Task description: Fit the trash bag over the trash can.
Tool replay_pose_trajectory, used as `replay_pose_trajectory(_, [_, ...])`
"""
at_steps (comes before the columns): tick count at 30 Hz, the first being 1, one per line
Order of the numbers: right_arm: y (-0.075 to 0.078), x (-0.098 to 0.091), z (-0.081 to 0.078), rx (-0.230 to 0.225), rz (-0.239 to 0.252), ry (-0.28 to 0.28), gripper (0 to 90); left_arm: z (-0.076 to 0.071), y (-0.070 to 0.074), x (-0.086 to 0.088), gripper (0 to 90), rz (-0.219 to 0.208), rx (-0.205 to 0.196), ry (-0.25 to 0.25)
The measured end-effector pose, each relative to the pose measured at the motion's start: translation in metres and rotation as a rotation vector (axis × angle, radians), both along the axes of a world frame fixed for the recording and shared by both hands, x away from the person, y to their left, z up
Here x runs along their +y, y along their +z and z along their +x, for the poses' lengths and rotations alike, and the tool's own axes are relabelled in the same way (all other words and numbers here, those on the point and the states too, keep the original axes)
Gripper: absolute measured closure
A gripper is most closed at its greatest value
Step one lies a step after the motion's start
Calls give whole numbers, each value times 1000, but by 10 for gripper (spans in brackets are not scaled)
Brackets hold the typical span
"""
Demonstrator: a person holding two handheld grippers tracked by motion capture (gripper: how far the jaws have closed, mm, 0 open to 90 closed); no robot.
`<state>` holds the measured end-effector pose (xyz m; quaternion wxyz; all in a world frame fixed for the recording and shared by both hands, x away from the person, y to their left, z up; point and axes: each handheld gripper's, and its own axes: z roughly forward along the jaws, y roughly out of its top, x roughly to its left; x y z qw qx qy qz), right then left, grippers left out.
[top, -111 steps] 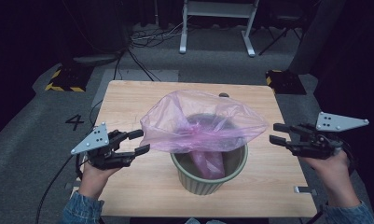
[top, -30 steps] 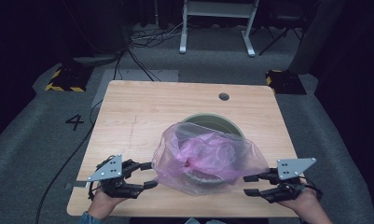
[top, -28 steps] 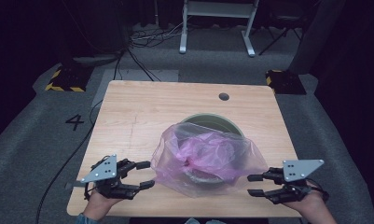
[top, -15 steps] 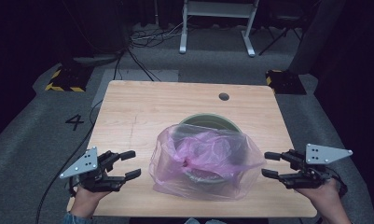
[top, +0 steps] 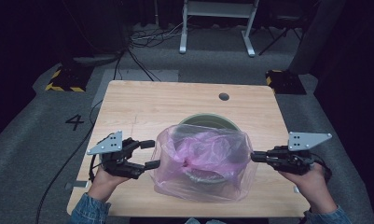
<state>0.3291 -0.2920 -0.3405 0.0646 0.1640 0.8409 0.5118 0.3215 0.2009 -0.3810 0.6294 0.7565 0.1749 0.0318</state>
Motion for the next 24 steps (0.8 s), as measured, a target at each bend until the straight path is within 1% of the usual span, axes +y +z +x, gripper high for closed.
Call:
replay_pose_trajectory(1, [1,1,1,-8,-6,-4,892,0,1,-2,355,12,-5,-22])
replay_pose_trajectory(2, [3,3,2,-18,-14,-13,894,-1,2,-4,463,24,-16,-28])
replay_pose_trajectory(3, [4,3,3,-22,-18,-18,896,-2,4,-7,576,56,-38,-12])
replay_pose_trajectory(4, [5,4,5,-26,-23,-28,897,-2,5,-9,722,83,-52,4])
replay_pose_trajectory(5, [7,4,7,-30,-25,-37,897,-3,6,-11,827,105,-62,25])
replay_pose_trajectory(6, [8,4,9,-35,-25,-45,898,-3,7,-13,880,138,-73,65])
replay_pose_trajectory(7, [9,4,12,-43,-30,-57,898,-2,7,-14,897,150,-73,88])
replay_pose_trajectory(8, [9,4,14,-50,-37,-64,898,-1,8,-14,898,152,-74,106])
replay_pose_trajectory(10, [10,6,20,-58,-52,-81,898,3,9,-13,898,134,-74,139])
replay_pose_trajectory(13, [6,10,32,-47,-65,-95,898,8,10,-10,899,111,-81,178])
replay_pose_trajectory(14, [4,12,36,-43,-71,-98,898,11,9,-10,899,107,-78,190])
replay_pose_trajectory(16, [1,14,45,-37,-64,-111,898,16,8,-11,899,110,-76,208])
replay_pose_trajectory(18, [-2,15,54,-23,-51,-123,898,21,5,-14,899,127,-74,222])
replay_pose_trajectory(21, [-9,17,67,-9,-52,-145,899,26,1,-18,899,148,-69,230])
replay_pose_trajectory(24, [-18,21,82,20,-48,-165,899,31,-7,-24,899,174,-54,232])
